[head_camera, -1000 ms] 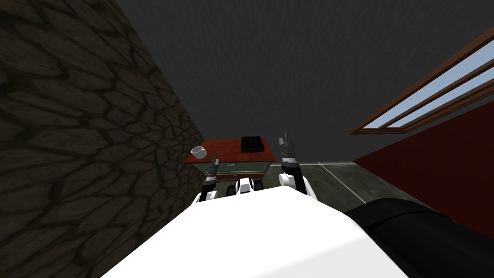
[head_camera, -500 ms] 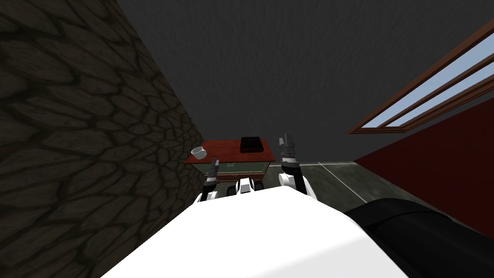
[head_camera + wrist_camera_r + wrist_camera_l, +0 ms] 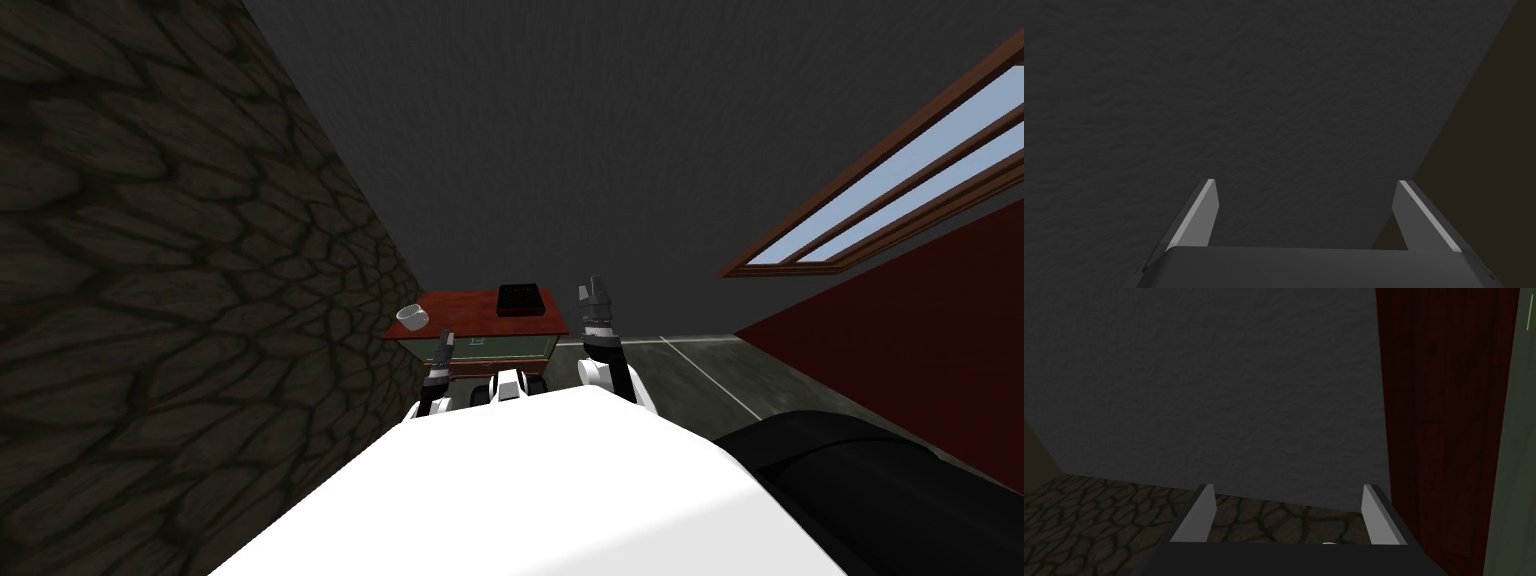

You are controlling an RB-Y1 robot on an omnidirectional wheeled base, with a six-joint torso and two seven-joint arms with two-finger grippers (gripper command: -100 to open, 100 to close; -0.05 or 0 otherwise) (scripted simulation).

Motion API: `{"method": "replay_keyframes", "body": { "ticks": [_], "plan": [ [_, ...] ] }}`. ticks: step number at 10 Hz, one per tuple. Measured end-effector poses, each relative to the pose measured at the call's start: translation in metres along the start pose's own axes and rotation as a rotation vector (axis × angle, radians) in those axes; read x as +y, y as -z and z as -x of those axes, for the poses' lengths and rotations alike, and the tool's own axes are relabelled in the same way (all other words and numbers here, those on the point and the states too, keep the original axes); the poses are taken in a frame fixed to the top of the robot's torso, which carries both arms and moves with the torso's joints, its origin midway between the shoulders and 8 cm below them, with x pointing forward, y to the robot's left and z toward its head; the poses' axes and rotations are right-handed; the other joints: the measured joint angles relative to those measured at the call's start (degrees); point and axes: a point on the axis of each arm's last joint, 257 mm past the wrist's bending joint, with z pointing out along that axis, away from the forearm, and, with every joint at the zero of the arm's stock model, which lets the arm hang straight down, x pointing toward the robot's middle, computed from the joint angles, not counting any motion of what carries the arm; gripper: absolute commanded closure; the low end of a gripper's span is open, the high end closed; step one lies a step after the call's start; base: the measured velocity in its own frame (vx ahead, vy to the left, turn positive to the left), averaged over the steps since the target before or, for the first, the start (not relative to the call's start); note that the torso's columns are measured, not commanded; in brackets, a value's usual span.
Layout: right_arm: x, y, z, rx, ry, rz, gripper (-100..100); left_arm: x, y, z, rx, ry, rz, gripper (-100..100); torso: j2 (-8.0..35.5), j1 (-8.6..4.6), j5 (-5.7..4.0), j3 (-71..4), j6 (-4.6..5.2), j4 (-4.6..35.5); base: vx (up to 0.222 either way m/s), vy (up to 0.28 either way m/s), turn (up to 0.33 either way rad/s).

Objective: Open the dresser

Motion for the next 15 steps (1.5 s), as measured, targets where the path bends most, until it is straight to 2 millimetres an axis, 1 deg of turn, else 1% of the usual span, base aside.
{"method": "replay_keyframes", "body": {
  "ticks": [2,6,10,11,13,15],
  "plan": [
    [0.0,0.0,0.0,0.0,0.0,0.0,0,0.006,0.002,-0.003,-0.001,0.0,0.005,-100,0.0,-0.15,0.03,0.0,0.15,0.0,0.0,-0.007,-0.002],
    [0.0,0.0,0.0,0.0,0.0,0.0,0,0.009,0.006,-0.005,0.001,0.001,0.02,-100,0.1,-0.12,-0.01,0.0,0.09,0.0,0.0,0.0,0.0],
    [0.0,0.0,0.0,0.0,0.0,0.0,0,0.016,0.01,-0.003,0.002,0.006,0.028,-100,0.0,-0.14,-0.03,0.0,0.06,0.0,-0.001,-0.011,-0.006],
    [0.0,0.0,0.0,0.0,0.0,0.0,0,0.019,0.013,-0.006,0.003,0.007,0.035,-100,0.0,-0.1,-0.01,0.0,0.1,0.0,-0.025,-0.016,-0.027],
    [0.0,0.0,0.0,0.0,0.0,0.0,0,0.032,0.023,-0.014,0.014,0.017,0.071,-100,0.2,-0.05,-0.41,0.1,-0.13,0.6,-0.008,-0.027,-0.031],
    [0.0,0.0,0.0,0.0,0.0,0.0,0,0.041,0.031,-0.019,0.019,0.022,0.094,-100,0.6,-0.05,-0.53,0.3,-0.26,0.8,0.006,-0.022,-0.012]
  ]
}}
